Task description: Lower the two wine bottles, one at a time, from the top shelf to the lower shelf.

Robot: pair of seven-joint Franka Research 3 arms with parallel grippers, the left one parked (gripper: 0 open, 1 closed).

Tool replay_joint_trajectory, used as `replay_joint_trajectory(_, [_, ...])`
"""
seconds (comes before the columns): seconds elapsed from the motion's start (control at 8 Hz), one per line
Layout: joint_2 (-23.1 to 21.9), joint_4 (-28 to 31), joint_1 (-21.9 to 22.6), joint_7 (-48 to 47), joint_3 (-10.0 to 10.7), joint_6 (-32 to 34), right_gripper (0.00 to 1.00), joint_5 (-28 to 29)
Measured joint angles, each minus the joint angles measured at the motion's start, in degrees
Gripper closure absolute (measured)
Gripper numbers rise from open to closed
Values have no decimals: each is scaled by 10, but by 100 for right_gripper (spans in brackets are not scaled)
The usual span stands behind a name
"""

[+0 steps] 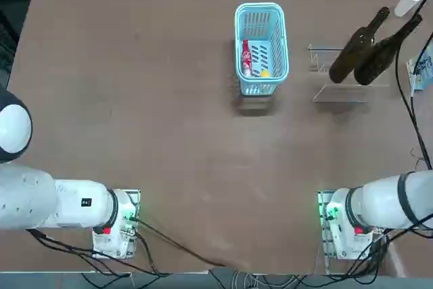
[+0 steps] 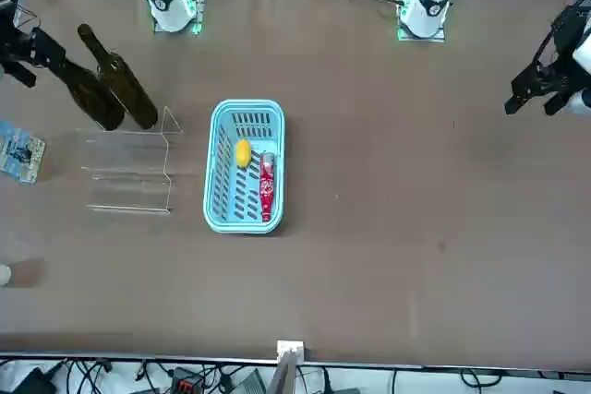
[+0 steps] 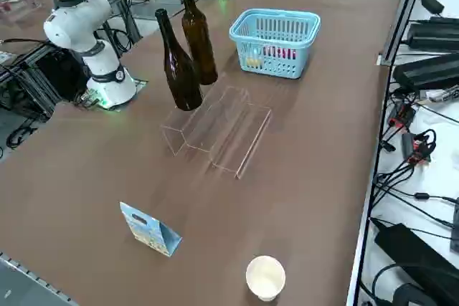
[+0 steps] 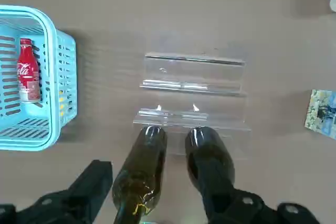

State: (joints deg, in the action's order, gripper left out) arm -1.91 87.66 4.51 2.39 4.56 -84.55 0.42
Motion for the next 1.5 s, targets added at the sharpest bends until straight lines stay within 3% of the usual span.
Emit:
replay_joint_trajectory(0.5, [0, 0, 0, 11, 0, -1, 0, 3])
replay_joint_trajectory(0.88, [0, 6, 0, 24, 0, 0, 0, 37])
replay_joint_trajectory(1.5, [-37, 70, 1, 0, -4, -14, 0, 37])
